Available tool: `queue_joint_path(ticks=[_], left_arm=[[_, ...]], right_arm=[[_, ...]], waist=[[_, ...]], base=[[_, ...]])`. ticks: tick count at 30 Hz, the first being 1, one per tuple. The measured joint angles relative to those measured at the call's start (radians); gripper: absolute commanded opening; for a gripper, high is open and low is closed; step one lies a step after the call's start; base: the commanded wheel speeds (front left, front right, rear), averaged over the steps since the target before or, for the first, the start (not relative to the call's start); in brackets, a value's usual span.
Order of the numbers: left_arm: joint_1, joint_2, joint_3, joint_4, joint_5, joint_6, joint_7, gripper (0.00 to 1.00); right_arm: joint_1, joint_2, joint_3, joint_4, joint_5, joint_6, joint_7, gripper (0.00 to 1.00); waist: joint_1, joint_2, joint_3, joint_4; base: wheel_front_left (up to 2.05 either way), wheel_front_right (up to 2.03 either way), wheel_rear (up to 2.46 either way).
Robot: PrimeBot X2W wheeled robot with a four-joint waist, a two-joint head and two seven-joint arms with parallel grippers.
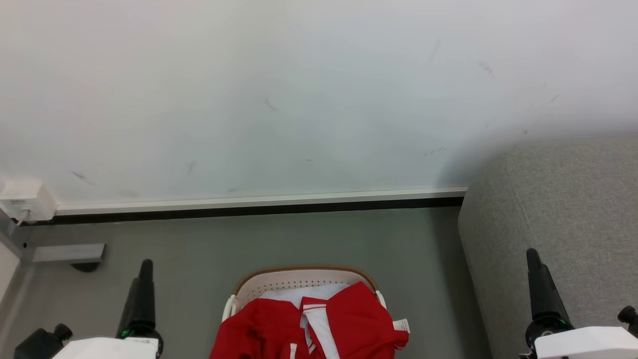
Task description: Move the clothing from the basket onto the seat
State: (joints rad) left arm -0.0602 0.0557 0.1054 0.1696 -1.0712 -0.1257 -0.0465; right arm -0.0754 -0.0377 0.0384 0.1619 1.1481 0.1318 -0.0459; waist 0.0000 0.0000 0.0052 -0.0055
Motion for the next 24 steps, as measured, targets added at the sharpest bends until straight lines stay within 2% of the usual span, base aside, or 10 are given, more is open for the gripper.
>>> queue_joint_path(ticks=[12, 24], left_arm=[[0.008, 0.009, -0.004, -0.019, 0.272, 0.0, -0.042, 1.0], [0.022, 0.015, -0.022, -0.016, 0.463, -0.001, -0.078, 1.0]], right_arm=[[-0.004, -0.001, 0.047, 0.016, -0.282, 0.0, -0.042, 1.0], [-0.004, -0.002, 0.066, 0.027, -0.457, 0.0, -0.079, 1.0]], waist=[[0.0, 0.0, -0.002, -0.003], [0.0, 0.0, -0.01, -0.006]], base=[[0.0, 0.0, 0.0], [0.0, 0.0, 0.0]])
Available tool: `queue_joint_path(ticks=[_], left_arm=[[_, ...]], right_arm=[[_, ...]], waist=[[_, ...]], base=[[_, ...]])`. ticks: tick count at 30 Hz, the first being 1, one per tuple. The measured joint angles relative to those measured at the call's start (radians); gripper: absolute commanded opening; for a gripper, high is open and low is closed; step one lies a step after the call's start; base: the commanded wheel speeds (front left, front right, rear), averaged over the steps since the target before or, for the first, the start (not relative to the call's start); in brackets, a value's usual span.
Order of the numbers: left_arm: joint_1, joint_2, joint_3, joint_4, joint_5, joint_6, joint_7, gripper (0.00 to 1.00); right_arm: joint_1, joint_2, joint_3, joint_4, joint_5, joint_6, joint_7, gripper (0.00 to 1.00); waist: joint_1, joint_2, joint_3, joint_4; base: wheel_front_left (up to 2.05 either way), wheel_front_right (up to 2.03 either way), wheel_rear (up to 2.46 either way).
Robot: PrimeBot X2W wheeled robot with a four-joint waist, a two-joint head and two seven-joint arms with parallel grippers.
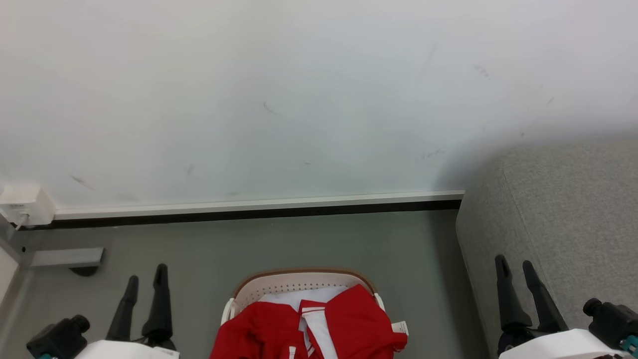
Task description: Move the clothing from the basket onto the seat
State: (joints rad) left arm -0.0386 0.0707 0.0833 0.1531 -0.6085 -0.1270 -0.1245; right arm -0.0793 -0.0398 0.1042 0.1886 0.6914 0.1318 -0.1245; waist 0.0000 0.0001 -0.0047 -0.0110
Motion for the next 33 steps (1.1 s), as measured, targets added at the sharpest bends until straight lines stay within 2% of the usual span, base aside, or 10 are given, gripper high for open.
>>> queue_joint_path(ticks=[13, 33], left_arm=[[0.005, 0.007, 0.001, 0.0, 0.155, 0.004, -0.032, 1.0], [0.009, 0.012, -0.003, -0.005, 0.333, 0.003, -0.079, 1.0]], right_arm=[[0.0, -0.002, 0.008, 0.011, -0.137, 0.0, -0.032, 1.0], [-0.001, -0.003, 0.042, 0.022, -0.291, 0.0, -0.079, 1.0]], waist=[[0.0, 0.0, -0.003, -0.002], [0.0, -0.0001, -0.001, -0.004]], base=[[0.0, 0.0, 0.0], [0.0, 0.0, 0.0]])
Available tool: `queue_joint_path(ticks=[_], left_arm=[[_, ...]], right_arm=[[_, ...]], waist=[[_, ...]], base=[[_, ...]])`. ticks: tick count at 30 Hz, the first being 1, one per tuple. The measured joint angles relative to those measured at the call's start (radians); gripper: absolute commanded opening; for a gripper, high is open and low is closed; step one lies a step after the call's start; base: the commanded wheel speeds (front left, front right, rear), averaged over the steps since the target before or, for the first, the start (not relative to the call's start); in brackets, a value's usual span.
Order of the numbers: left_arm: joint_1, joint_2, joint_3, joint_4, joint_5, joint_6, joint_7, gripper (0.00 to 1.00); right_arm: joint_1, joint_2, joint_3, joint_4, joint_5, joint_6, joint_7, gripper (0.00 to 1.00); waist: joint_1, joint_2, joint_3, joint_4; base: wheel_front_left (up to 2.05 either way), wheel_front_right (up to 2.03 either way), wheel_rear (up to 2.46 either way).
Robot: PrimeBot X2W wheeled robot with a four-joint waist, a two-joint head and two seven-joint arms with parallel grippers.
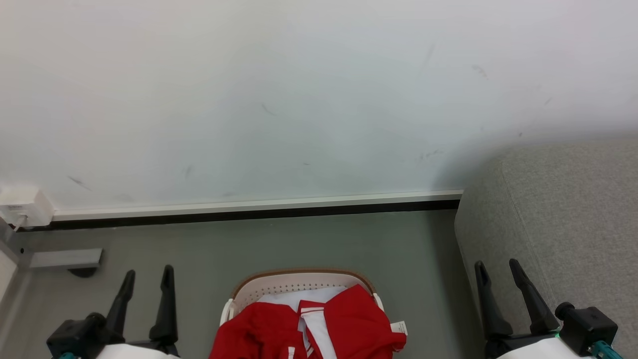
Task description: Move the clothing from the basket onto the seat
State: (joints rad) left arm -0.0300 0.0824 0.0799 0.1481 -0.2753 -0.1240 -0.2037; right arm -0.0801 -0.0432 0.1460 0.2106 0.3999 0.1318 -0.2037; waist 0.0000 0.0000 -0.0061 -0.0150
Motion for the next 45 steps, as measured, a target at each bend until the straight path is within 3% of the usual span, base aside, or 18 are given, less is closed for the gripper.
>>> queue_joint_path(ticks=[29, 45], left_arm=[[0.008, 0.001, 0.009, -0.023, 0.22, -0.007, -0.055, 1.0], [0.008, -0.001, 0.015, -0.024, 0.226, -0.007, -0.06, 1.0]], right_arm=[[0.0, -0.002, 0.023, -0.035, -0.17, 0.0, -0.054, 1.0], [0.0, -0.003, 0.021, -0.033, -0.17, 0.0, -0.061, 1.0]], waist=[[0.0, 0.0, -0.008, -0.003], [0.0, 0.0, -0.009, -0.003]], base=[[0.0, 0.0, 0.0], [0.0, 0.0, 0.0]])
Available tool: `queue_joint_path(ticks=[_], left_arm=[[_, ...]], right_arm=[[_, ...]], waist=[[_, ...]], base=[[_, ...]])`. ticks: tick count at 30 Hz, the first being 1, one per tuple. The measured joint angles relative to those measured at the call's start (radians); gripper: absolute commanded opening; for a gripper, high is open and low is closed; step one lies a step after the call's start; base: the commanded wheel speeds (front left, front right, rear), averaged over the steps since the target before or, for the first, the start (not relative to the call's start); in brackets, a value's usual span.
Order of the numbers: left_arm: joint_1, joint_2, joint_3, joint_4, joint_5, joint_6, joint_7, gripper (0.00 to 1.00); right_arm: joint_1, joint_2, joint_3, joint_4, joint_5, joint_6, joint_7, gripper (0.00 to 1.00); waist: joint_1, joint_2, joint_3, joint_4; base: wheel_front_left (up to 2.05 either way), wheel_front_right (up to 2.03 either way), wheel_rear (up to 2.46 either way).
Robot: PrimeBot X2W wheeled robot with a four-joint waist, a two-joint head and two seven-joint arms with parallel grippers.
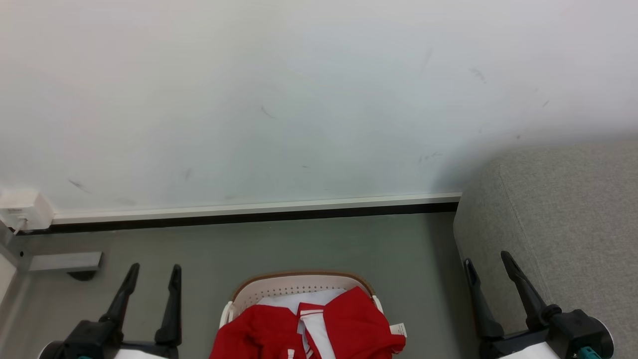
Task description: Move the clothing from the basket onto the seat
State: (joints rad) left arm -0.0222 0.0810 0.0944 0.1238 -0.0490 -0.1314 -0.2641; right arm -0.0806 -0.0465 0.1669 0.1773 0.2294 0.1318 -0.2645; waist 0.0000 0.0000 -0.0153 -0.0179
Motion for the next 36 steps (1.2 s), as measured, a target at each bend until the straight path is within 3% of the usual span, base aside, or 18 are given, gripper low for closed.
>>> queue_joint_path(ticks=[36], left_arm=[[-0.009, 0.006, -0.005, -0.001, -0.047, 0.0, 0.0, 1.0]], right_arm=[[-0.001, -0.001, -0.023, -0.016, 0.045, 0.0, 0.0, 1.0]], waist=[[0.0, 0.0, 0.044, -0.027]], base=[[0.0, 0.0, 0.0]])
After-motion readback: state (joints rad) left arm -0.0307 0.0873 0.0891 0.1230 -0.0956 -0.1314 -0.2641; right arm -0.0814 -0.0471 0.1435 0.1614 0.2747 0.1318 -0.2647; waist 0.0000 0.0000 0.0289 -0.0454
